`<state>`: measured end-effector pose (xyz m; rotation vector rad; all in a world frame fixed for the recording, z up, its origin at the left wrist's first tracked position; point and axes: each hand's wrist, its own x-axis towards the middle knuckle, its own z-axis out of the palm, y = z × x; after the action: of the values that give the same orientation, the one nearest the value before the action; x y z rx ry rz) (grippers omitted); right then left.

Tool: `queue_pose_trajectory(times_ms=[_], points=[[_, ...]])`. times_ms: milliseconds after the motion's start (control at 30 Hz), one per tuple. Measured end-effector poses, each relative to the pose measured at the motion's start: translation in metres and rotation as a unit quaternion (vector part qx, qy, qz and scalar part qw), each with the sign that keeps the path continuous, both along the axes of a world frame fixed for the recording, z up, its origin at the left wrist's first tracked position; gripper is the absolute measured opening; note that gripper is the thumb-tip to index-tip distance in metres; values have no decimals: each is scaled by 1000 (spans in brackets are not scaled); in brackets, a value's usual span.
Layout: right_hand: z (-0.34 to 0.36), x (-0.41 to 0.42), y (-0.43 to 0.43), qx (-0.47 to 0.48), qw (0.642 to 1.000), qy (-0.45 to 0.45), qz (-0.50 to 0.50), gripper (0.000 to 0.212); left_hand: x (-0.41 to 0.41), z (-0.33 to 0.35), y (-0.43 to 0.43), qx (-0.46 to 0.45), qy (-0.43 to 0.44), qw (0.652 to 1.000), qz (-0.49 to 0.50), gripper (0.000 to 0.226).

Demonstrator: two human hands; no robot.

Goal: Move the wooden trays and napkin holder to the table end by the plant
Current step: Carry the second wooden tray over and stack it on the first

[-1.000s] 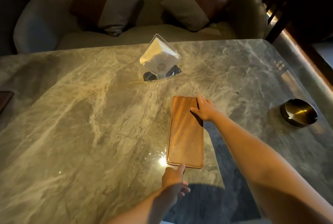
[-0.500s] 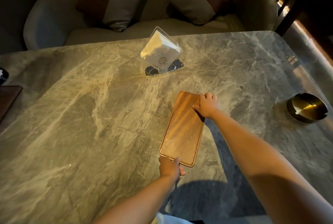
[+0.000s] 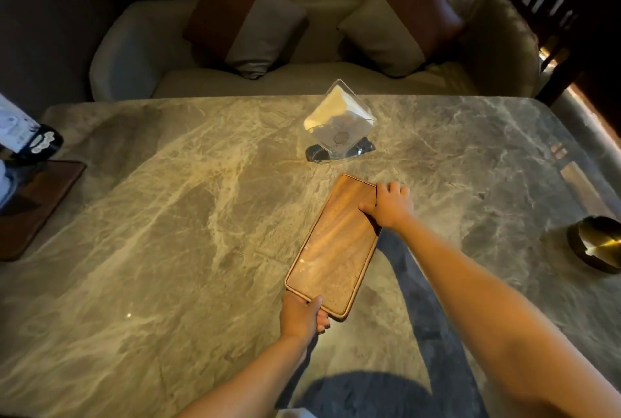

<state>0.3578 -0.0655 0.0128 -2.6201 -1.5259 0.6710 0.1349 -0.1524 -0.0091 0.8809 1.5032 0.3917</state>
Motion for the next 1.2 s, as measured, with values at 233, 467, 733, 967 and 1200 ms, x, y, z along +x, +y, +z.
queue_pose_trajectory(times_ms=[233, 467, 733, 967, 1200], points=[[18, -88, 74, 28, 995, -41, 89, 63, -81, 9, 49, 23, -4, 998, 63, 12], [24, -198, 153, 11, 989, -15, 149, 62, -187, 20, 113, 25, 7, 995, 92, 15], [13, -319, 243, -17, 983, 19, 181, 63, -301, 16, 183, 31, 42, 990, 134, 9], [-2, -408, 308, -29, 973, 22, 226, 65, -373, -6, 225, 43, 80, 981, 172, 17], [-17, -451, 346, -55, 967, 12, 247, 67, -405, -24, 251, 17, 104, 975, 193, 24]])
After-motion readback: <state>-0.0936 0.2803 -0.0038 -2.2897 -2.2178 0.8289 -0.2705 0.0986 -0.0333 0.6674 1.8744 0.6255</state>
